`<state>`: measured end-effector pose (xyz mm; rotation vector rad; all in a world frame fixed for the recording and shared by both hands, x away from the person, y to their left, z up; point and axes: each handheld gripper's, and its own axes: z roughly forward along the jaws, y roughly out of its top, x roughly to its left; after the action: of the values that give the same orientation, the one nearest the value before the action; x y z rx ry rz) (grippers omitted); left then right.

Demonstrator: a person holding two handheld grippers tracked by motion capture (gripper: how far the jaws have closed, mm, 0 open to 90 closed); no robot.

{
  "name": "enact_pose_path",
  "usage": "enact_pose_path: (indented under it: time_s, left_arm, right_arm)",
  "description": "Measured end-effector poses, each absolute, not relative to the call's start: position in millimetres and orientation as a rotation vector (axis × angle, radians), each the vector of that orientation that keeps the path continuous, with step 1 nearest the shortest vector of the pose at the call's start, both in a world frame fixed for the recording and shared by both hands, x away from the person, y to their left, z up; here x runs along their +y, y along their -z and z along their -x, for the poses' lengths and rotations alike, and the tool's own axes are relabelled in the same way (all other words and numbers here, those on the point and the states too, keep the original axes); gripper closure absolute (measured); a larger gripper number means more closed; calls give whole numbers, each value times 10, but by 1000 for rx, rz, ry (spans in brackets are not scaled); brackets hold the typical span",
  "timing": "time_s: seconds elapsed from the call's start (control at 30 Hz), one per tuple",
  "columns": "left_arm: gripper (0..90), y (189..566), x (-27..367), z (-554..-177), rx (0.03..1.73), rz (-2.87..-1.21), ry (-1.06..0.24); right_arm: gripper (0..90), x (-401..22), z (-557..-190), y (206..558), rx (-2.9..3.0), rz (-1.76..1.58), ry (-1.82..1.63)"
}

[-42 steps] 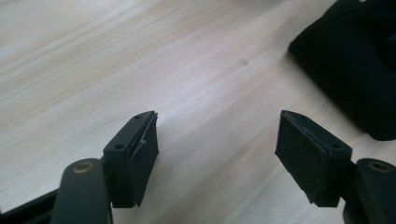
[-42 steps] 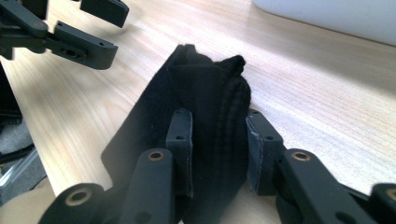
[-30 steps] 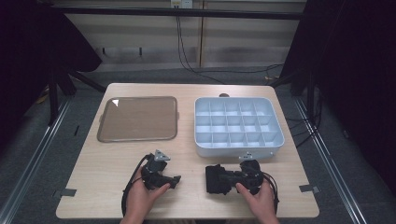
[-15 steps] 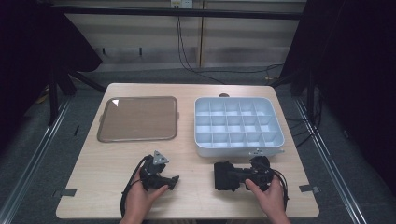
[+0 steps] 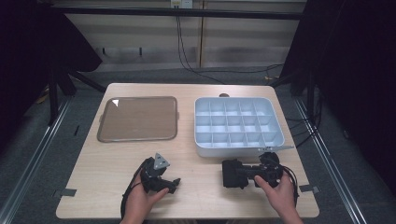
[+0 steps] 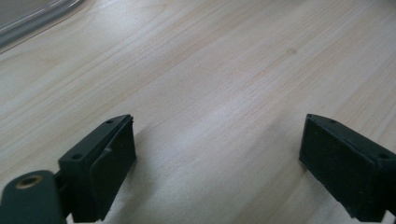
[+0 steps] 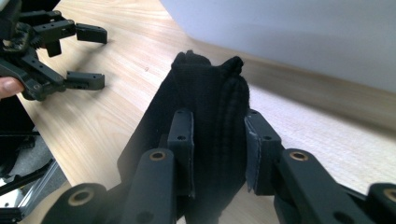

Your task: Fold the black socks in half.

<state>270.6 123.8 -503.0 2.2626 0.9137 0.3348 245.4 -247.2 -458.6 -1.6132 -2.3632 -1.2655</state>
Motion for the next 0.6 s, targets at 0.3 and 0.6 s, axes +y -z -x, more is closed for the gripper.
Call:
enact_pose_path:
  time_s: [0.3,0.6]
  left_arm:
    - [21,5070,1208,-2689,897,-2251,-321]
    - [0,5093,1213,-2688,875,-2237,-338]
  right_arm:
    - [683,-2603,-2499,4440,-2364,1628,1258]
    - [683,-2676,-2537,4338,-2365,1630,1242]
